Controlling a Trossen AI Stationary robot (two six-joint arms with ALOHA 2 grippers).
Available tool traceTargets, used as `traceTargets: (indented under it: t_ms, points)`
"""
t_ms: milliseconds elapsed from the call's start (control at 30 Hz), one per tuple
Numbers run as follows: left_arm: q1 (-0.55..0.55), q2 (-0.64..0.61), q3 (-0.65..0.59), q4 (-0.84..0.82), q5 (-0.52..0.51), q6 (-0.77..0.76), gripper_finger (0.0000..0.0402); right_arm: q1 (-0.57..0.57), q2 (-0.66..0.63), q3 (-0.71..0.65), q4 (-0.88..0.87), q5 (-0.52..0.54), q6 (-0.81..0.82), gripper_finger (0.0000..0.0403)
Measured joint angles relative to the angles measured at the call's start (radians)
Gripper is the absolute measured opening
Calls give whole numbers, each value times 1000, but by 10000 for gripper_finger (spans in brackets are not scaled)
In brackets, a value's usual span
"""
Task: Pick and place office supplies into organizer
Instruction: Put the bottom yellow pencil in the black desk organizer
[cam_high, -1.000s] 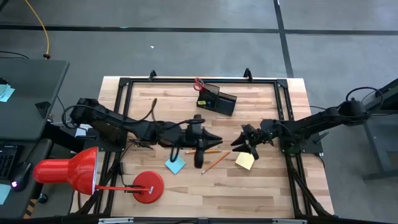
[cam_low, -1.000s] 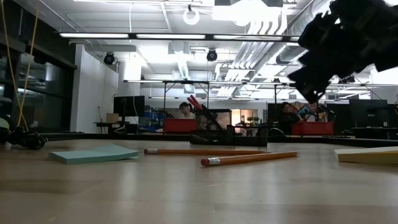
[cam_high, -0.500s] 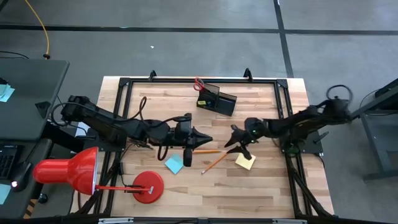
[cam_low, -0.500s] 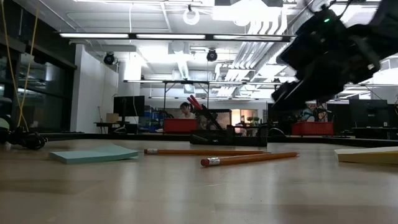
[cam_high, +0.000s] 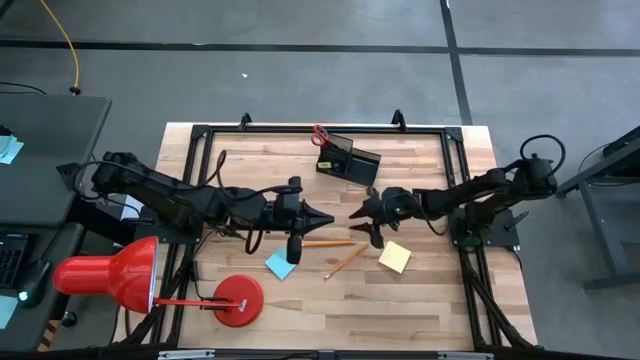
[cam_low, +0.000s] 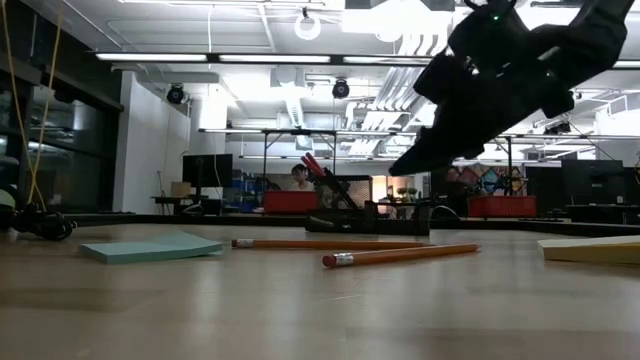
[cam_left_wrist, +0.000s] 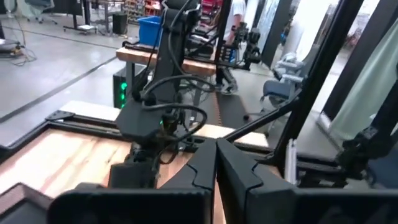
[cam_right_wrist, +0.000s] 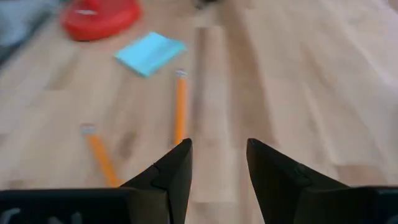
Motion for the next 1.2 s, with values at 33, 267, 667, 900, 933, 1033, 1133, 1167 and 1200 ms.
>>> traceTargets:
  t_ms: [33,267,667,900,933,1033,1133,1167,1200]
  points:
    - [0,-2,0,-5,-4,13,1,0,0,3,-9,28,38,146]
    - [0,-12,0,-47,-6,51,3,7,0,0,55,125,294,146]
    - [0,-28,0,-74,38,13,5,33,98,-1,246,-337,-76,129]
    - [0,-34,0,-64,-19,-51,1,53,303,-1,423,-547,-148,118]
    - [-1,-35,0,-63,-26,-58,1,53,328,-1,441,-545,-156,118]
    - [-1,-35,0,-63,-34,-62,1,53,405,-1,488,-553,-160,119]
    - [-1,-35,0,-62,-35,-66,0,53,456,-1,508,-592,-150,119]
    - [-1,-35,0,-63,-35,-68,0,53,467,-1,509,-597,-152,119]
    - [-1,-35,0,-63,-35,-70,1,53,475,-1,508,-596,-155,119]
